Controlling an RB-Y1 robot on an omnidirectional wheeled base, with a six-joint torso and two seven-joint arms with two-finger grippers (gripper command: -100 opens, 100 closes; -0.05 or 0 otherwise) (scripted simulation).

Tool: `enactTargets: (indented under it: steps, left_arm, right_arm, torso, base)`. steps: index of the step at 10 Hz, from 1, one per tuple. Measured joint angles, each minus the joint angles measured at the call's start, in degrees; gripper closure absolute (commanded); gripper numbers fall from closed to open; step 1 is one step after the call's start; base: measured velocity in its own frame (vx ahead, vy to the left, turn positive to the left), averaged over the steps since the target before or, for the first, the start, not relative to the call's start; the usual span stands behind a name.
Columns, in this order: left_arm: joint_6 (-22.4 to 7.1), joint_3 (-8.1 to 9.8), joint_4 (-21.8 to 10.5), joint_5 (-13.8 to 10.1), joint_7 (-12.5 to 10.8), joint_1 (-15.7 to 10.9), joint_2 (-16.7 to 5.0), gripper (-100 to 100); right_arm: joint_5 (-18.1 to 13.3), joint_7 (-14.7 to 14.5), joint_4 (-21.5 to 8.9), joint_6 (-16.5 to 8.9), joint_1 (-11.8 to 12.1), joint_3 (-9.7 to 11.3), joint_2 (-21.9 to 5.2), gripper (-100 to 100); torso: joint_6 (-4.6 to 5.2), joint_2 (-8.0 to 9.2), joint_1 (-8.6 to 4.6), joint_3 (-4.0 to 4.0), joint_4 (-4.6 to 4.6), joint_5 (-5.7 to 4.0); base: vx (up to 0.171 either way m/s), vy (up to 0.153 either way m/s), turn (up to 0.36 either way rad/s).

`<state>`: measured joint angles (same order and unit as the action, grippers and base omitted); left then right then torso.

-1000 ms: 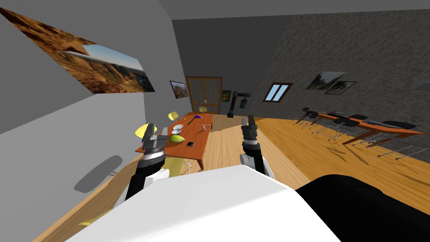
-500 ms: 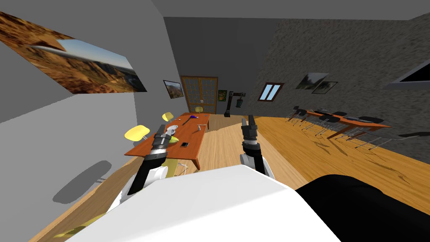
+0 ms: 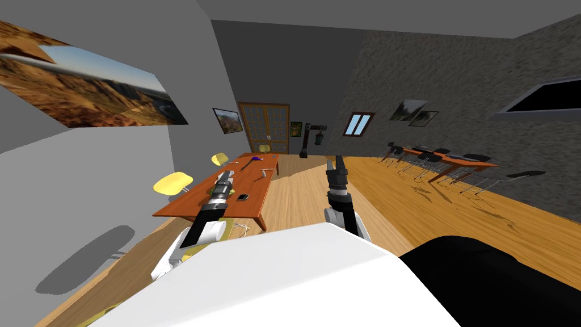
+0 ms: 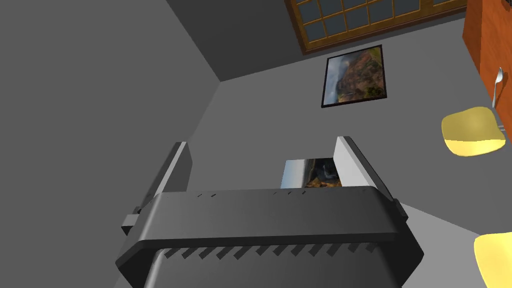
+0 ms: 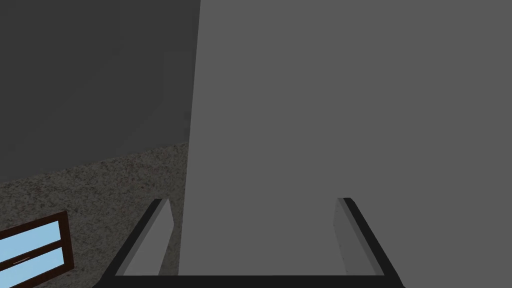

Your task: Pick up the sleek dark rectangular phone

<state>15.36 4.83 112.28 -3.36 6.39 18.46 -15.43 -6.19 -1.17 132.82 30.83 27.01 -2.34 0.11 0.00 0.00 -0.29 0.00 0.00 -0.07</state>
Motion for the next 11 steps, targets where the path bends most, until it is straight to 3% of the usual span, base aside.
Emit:
enactTargets:
  steps: [11]
  left_arm:
    - [-15.8,4.01,-17.4,-0.6,6.4,-9.2,-5.0,-100]
  right_arm:
    - [0.0,0.0,0.0,0.0,0.0,0.0,0.0,0]
  torso:
    - [-0.03,-0.08,0.09,-0.05,-0.02,0.01]
  base:
    - [0.023,-0.076,-0.055]
